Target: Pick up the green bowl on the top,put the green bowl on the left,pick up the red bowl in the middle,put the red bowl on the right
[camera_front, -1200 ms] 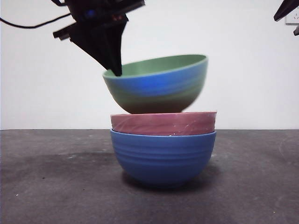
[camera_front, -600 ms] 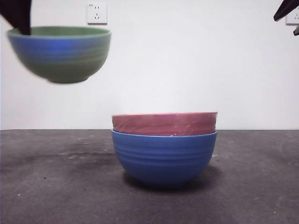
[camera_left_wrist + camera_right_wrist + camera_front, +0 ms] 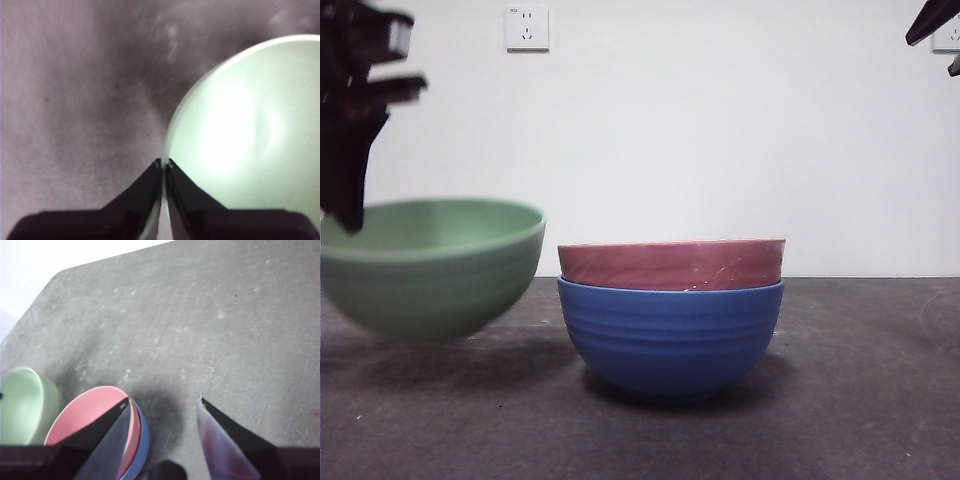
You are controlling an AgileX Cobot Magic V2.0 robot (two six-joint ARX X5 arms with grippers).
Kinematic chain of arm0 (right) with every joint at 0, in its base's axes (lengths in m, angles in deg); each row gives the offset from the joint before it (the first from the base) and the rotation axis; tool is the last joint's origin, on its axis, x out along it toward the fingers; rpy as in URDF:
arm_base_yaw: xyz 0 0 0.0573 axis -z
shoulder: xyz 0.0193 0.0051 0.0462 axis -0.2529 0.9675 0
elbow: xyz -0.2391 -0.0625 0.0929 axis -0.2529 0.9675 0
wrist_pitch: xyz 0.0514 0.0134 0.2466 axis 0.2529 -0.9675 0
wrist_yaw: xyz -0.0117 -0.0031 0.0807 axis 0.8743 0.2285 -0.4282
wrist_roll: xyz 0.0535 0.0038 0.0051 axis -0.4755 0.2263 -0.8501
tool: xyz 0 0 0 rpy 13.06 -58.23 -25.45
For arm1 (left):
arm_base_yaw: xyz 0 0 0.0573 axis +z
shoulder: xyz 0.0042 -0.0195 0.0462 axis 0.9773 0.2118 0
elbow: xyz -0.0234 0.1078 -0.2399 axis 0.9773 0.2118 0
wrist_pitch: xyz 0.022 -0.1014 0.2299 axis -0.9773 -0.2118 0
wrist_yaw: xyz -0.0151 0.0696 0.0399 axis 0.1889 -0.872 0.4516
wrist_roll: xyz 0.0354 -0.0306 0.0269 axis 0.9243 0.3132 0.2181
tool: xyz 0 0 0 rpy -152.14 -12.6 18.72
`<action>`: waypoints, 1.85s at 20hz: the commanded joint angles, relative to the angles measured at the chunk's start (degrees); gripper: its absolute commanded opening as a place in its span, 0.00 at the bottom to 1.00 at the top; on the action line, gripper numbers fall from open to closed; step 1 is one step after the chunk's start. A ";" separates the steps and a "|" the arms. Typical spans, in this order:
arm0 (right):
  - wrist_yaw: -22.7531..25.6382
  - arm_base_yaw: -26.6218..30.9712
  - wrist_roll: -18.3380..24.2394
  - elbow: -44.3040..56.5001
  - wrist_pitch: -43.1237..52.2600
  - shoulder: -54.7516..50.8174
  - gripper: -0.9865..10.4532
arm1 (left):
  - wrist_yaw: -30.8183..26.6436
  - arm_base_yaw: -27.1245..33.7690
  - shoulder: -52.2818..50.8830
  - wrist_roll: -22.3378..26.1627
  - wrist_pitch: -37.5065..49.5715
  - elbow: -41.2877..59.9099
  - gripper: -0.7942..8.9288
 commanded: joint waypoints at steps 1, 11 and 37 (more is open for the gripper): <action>0.00 -0.17 0.07 -0.07 0.17 0.15 0.28 | 2.84 1.70 0.87 0.09 3.45 3.72 0.07; -1.66 -2.54 1.36 -0.09 0.24 1.53 0.29 | 2.97 2.75 4.81 0.02 4.17 4.39 0.23; 11.15 -45.03 19.39 -28.26 -21.07 48.04 0.30 | 10.38 2.47 -21.70 -1.70 1.86 -5.38 0.47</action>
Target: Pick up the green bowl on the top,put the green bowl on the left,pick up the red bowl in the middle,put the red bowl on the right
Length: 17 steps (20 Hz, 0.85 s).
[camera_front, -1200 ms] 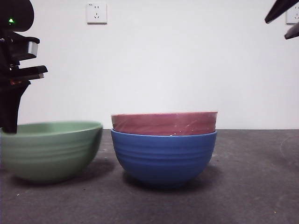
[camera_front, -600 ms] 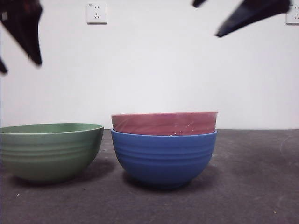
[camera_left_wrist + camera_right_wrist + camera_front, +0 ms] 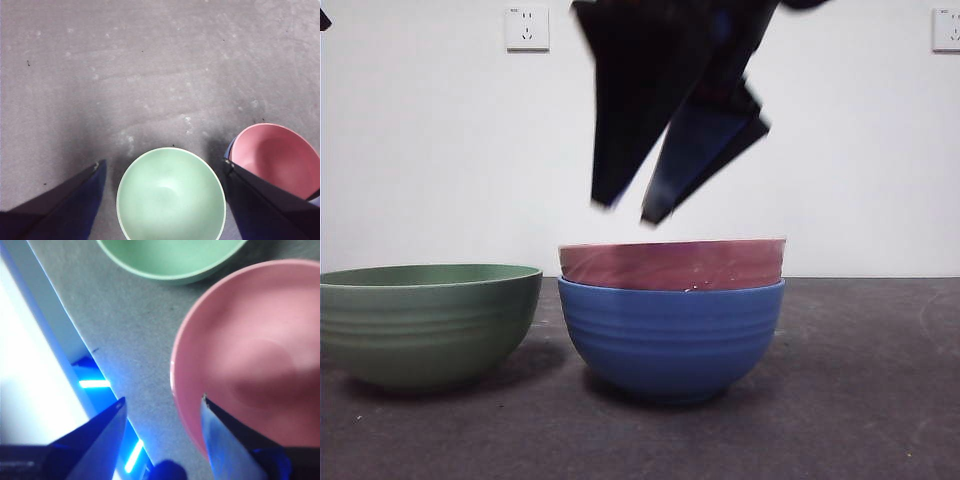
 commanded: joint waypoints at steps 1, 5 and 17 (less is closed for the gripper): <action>0.33 -0.46 1.36 -0.04 1.57 2.95 0.29 | 0.13 -0.11 -0.02 -0.55 0.35 0.17 0.47; 0.37 -0.44 1.97 -0.04 3.15 5.27 0.22 | -0.02 -0.11 -0.02 -0.52 0.33 0.17 0.47; 2.99 -0.50 3.65 -0.04 5.22 5.27 0.08 | -0.24 -0.11 0.02 -0.50 0.70 0.17 0.47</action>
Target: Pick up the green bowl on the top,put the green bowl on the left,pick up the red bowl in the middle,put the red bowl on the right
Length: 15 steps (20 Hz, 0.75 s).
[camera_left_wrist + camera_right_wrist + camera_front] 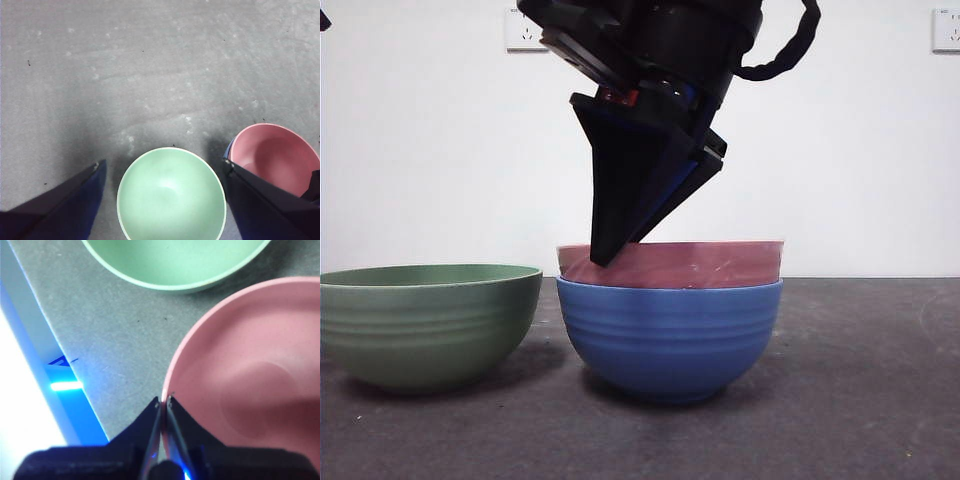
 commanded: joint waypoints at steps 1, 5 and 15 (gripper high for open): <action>1.22 -0.22 0.61 -0.02 0.87 0.46 0.08 | -0.13 -0.11 0.00 -0.50 0.81 0.17 0.47; 3.26 -1.46 0.44 -0.11 2.43 0.20 0.08 | -0.13 -0.11 0.00 -0.50 1.36 0.17 0.47; 10.05 -4.15 0.39 -4.46 2.86 -1.01 0.08 | -0.15 -0.11 0.11 -0.33 1.90 0.17 0.47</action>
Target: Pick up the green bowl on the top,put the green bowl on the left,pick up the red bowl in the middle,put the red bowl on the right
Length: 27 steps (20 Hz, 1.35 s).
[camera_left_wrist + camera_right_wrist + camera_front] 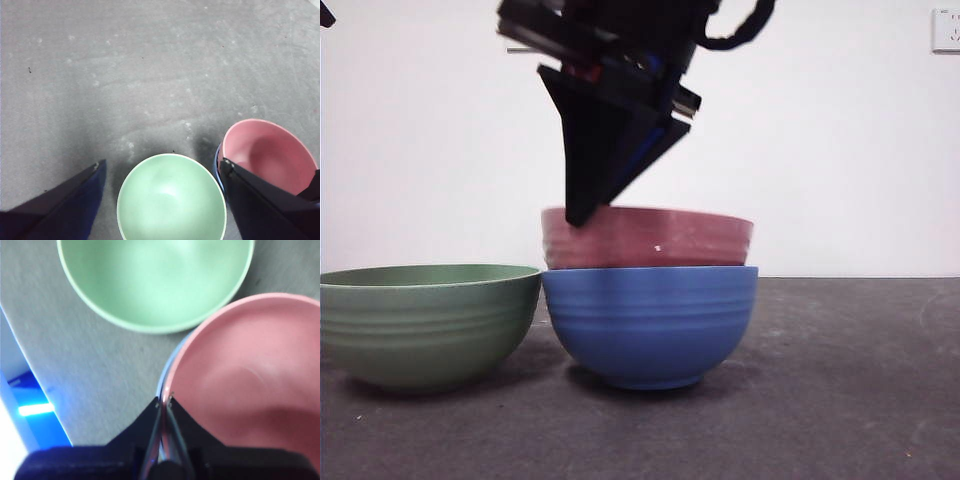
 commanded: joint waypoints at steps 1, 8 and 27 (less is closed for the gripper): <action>0.50 -0.13 0.46 -1.40 0.61 -1.16 0.08 | -0.15 -0.09 0.09 -0.33 0.70 0.17 0.47; 13.88 0.35 -1.16 -1.79 -2.58 -9.64 0.08 | -0.15 -0.09 0.09 -0.31 1.31 0.17 0.47; 2.89 22.05 -11.26 17.86 2.47 -17.90 0.08 | -0.07 -0.11 0.09 -0.33 1.51 0.17 0.47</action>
